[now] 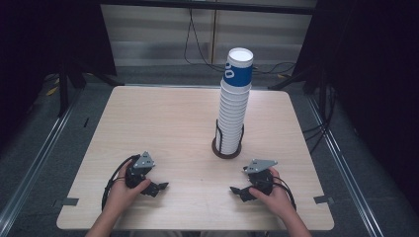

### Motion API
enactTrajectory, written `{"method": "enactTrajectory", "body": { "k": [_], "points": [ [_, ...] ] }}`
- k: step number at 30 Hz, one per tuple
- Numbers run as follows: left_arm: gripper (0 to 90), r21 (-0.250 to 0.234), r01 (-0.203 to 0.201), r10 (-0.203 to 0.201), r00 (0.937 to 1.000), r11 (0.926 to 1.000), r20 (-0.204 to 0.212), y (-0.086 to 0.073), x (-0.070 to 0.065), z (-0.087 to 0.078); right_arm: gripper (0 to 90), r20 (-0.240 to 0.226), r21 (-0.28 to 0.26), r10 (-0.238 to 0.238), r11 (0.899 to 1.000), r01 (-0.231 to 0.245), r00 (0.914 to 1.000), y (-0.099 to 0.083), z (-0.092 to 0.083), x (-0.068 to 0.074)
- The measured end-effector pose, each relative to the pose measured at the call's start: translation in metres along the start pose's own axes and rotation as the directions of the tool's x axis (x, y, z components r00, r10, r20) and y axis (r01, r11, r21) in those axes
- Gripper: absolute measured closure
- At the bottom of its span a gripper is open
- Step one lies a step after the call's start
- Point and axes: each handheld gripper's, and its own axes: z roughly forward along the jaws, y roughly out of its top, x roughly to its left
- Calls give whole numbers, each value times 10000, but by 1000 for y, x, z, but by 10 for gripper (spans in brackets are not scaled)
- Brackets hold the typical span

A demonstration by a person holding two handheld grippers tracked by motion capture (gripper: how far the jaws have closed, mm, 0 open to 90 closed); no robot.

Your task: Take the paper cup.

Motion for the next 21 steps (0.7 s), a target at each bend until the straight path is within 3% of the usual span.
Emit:
{"method": "enactTrajectory", "body": {
  "k": [8,10,15,16,17,18,21],
  "points": [
    [0,4,60,-60,10000,10000,-63,1,0,0,88,39,2,26,10000,-26,10000,0,0,0],
    [0,-64,358,-359,9993,9993,-85,1,0,0,89,73,-7,56,10000,-56,10000,0,0,1],
    [0,475,328,-321,9994,9983,-157,6,-3,0,104,117,-25,140,9999,-140,9998,-1,-1,2],
    [0,591,555,-563,9983,9967,121,8,-3,-2,134,55,60,131,9999,-131,9999,-1,-3,1],
    [0,591,555,-563,9983,9967,121,8,-3,-2,134,55,60,131,9999,-131,9999,-1,-3,1],
    [0,723,789,-809,9964,9943,251,8,-3,-4,134,15,469,379,9982,-379,9993,2,-8,-2],
    [1,833,878,-918,9947,9927,455,9,-1,-6,134,-308,716,583,9959,-560,9978,5,-11,-4]
  ]
}}
